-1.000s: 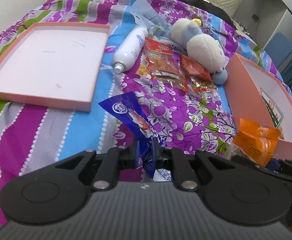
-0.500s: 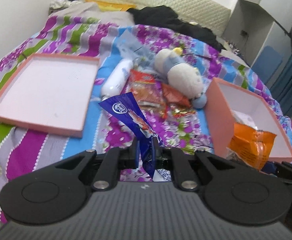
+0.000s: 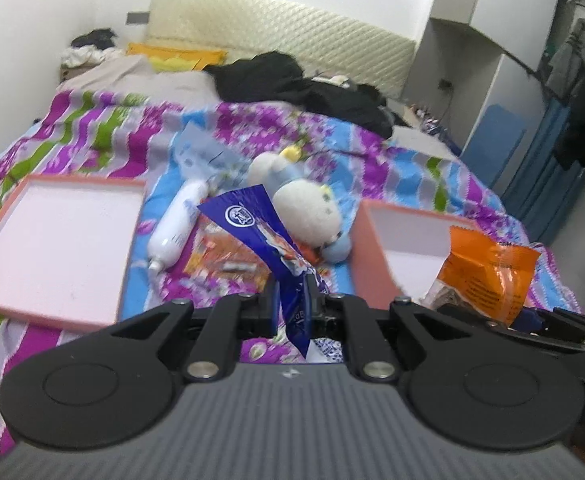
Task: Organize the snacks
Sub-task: 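Lift both held bags and carry them over the deep pink box, then open both tools to drop the bags into the deep pink box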
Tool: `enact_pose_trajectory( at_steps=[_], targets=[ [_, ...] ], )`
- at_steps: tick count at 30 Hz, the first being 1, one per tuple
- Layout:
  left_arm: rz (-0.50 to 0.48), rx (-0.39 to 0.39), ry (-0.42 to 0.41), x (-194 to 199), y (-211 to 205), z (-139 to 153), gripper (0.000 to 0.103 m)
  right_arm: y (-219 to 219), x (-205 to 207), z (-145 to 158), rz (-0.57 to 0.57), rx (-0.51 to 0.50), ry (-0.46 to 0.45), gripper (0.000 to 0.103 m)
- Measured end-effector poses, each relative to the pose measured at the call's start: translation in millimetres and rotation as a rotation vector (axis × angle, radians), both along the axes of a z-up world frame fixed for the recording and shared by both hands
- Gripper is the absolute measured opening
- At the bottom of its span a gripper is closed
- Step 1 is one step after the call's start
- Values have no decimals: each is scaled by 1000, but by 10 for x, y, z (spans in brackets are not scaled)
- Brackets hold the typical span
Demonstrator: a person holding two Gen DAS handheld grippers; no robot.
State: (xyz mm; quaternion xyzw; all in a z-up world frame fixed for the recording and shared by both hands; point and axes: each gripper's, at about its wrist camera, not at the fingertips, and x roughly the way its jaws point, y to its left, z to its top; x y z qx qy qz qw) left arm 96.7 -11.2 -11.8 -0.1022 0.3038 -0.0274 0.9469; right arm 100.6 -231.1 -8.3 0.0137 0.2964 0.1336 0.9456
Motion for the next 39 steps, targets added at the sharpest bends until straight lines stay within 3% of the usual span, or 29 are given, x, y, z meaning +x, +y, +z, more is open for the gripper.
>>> enact_pose_trajectory(
  at_steps=[9, 17, 22, 28, 39],
  targets=[
    [-110, -6, -96, 258, -467, 493, 13, -415, 87, 304, -82, 0, -76, 53],
    [-250, -28, -81, 757, -1089, 497, 13, -917, 315, 267, -185, -1, -63, 53],
    [-341, -25, -27, 1206, -1565, 270, 13, -1265, 558, 92, -251, -30, -10, 53],
    [-432, -30, 87, 1796, -2044, -181, 13, -1634, 955, -292, -311, -53, 118, 54],
    [-500, -24, 312, 2575, -2449, -965, 13, -2029, 1420, -998, -364, -45, 293, 54]
  ],
)
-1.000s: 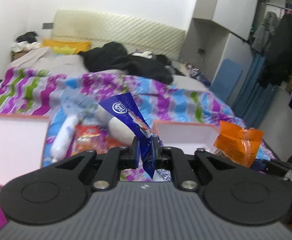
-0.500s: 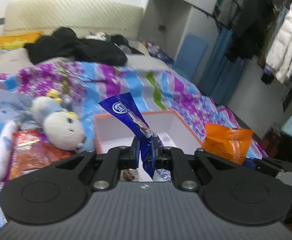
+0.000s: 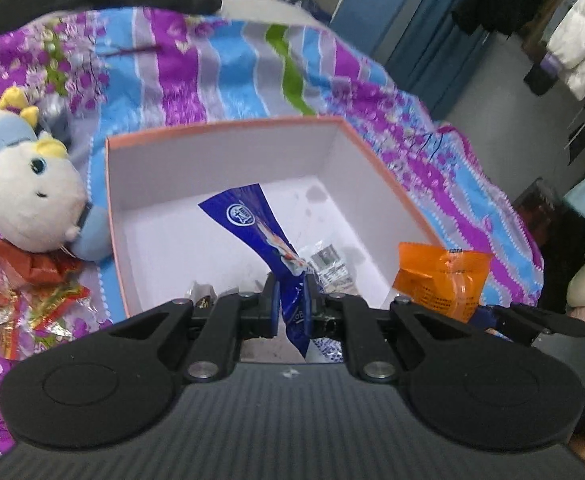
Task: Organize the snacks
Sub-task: 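Open both tools to drop the bags into the deep pink box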
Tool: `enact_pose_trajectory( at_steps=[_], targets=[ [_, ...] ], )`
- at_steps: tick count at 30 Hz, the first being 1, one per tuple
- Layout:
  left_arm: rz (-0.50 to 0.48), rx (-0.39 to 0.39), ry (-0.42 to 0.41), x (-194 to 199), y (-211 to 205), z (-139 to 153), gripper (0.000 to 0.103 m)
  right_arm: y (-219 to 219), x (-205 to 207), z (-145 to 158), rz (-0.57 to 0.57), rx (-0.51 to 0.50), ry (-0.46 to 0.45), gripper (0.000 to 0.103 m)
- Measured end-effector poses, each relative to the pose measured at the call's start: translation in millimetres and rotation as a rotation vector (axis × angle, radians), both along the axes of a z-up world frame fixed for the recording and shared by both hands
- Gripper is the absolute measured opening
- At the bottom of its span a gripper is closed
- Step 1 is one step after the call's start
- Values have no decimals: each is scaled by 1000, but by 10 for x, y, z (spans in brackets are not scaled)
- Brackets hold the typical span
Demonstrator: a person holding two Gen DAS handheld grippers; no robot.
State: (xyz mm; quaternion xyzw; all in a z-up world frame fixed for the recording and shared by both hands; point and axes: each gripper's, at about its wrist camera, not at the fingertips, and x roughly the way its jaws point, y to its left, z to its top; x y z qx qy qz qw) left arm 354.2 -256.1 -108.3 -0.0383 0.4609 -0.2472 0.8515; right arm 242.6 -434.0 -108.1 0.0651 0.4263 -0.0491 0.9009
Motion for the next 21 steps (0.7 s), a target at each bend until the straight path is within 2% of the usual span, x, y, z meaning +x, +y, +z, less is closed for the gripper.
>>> enact_pose_trajectory(
  at_steps=[4, 7, 9, 10, 12, 21],
  targets=[
    [-11, -13, 48, 88, -39, -175, 14, -33, 70, -122, 0, 12, 28, 55],
    [-13, -5, 37, 103, -44, -198, 14, -70, 93, -151, -14, 22, 29, 56],
    [-11, -13, 36, 109, -21, -175, 21, -68, 103, -168, -15, 24, 34, 66],
    [-6, -15, 25, 101, -8, -148, 24, -60, 95, -164, -21, 20, 36, 67],
    [-6, -12, 2, 41, 9, -60, 31, -47, 41, -109, -19, 27, 17, 67],
    [41, -24, -101, -413, 314, 573, 31, 75, -297, 444, -23, 43, -112, 67]
  ],
)
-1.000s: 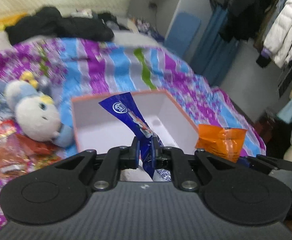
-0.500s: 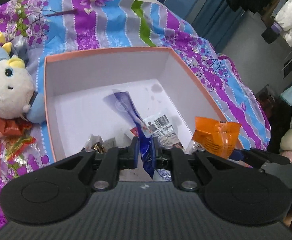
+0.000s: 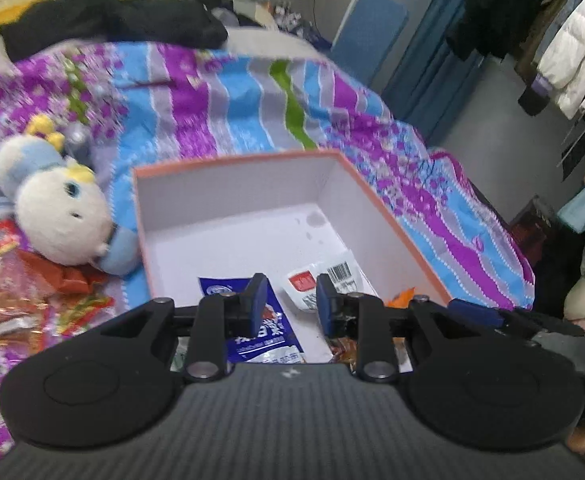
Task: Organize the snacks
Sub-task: 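Open both tools to drop the bags into the deep pink box, then withdraw both open tools from the box back toward the snack pile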
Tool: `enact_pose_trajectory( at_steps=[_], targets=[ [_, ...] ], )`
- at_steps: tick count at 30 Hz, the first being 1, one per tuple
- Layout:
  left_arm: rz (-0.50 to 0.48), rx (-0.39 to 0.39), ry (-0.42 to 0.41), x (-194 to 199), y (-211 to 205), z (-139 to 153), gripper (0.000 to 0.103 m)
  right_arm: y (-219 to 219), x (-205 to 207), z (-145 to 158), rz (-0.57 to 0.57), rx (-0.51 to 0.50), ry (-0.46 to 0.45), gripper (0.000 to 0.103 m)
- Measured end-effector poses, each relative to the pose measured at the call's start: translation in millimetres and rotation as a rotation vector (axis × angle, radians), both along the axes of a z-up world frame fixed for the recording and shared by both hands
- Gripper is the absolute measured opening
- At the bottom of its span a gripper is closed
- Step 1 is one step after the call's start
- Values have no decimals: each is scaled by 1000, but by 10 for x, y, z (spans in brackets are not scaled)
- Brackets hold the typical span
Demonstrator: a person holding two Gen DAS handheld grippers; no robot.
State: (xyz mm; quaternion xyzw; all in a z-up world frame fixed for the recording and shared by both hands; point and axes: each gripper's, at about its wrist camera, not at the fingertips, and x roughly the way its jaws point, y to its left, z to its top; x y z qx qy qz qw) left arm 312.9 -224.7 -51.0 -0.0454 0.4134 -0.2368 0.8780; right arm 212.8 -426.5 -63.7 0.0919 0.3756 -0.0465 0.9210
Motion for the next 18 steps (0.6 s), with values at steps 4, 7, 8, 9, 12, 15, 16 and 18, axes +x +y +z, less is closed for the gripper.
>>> enact_pose_trajectory(
  at_steps=[4, 7, 8, 9, 12, 15, 16, 18],
  targets=[
    [35, 6, -58, -325, 237, 332, 31, 138, -238, 328, 19, -16, -78, 67],
    [68, 11, -96, -602, 454, 556, 31, 256, -429, 535, 32, -8, -123, 67],
    [79, 7, -104, -700, 523, 624, 31, 309, -502, 607, 42, -12, -141, 67],
    [90, 7, -115, -784, 586, 679, 31, 351, -557, 667, 48, -14, -156, 67],
    [119, 6, -153, -1075, 779, 845, 31, 497, -757, 839, 68, -17, -204, 67],
    [145, 28, -199, -1352, 956, 965, 31, 659, -954, 977, 101, -18, -250, 67],
    [157, 34, -211, -1445, 1022, 990, 31, 708, -1012, 1013, 112, -23, -266, 67],
    [181, 37, -223, -1609, 1151, 1009, 31, 793, -1142, 1044, 122, -21, -293, 67]
  ],
)
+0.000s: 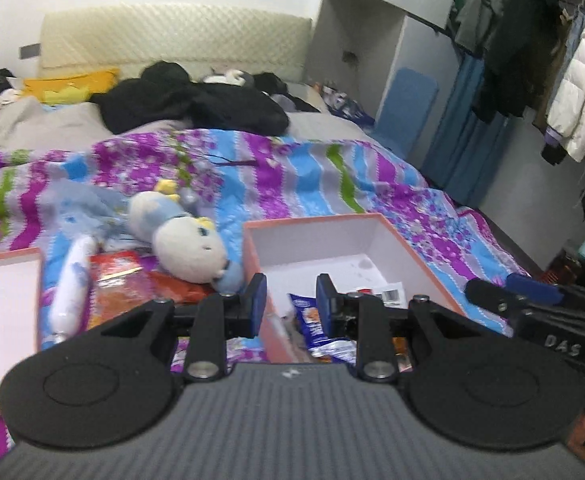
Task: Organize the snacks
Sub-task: 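Withdraw both open tools from the box back toward the snack pile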
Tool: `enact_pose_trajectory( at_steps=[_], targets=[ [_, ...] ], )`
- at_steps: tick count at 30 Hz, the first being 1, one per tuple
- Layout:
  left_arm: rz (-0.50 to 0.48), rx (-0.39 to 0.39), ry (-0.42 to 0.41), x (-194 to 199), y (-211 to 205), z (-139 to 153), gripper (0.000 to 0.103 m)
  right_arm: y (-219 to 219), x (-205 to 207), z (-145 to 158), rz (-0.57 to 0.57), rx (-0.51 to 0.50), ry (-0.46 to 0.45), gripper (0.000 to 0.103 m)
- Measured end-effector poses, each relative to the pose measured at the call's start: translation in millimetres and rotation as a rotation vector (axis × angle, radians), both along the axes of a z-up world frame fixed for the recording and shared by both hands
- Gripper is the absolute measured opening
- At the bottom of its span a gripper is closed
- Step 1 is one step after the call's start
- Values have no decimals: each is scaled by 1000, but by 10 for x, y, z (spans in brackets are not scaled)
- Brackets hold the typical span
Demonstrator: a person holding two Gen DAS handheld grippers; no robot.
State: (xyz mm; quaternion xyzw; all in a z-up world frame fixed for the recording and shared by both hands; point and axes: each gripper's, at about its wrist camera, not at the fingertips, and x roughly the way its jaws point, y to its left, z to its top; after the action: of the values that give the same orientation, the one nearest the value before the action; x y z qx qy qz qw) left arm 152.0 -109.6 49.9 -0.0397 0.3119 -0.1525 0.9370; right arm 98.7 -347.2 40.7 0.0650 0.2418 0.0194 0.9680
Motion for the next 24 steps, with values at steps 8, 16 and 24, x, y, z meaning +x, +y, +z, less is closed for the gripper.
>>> enact_pose_trajectory(
  at_steps=[8, 16, 24],
  targets=[
    [82, -13, 2, -515, 532, -194, 31, 330, -351, -34, 64, 22, -61, 67],
    [137, 26, 4, -820, 808, -470, 31, 712, -533, -267, 158, 14, -66, 67],
    [189, 31, 63, -1007, 1001, -802, 31, 1010, -692, -559, 222, 17, -43, 67]
  ],
)
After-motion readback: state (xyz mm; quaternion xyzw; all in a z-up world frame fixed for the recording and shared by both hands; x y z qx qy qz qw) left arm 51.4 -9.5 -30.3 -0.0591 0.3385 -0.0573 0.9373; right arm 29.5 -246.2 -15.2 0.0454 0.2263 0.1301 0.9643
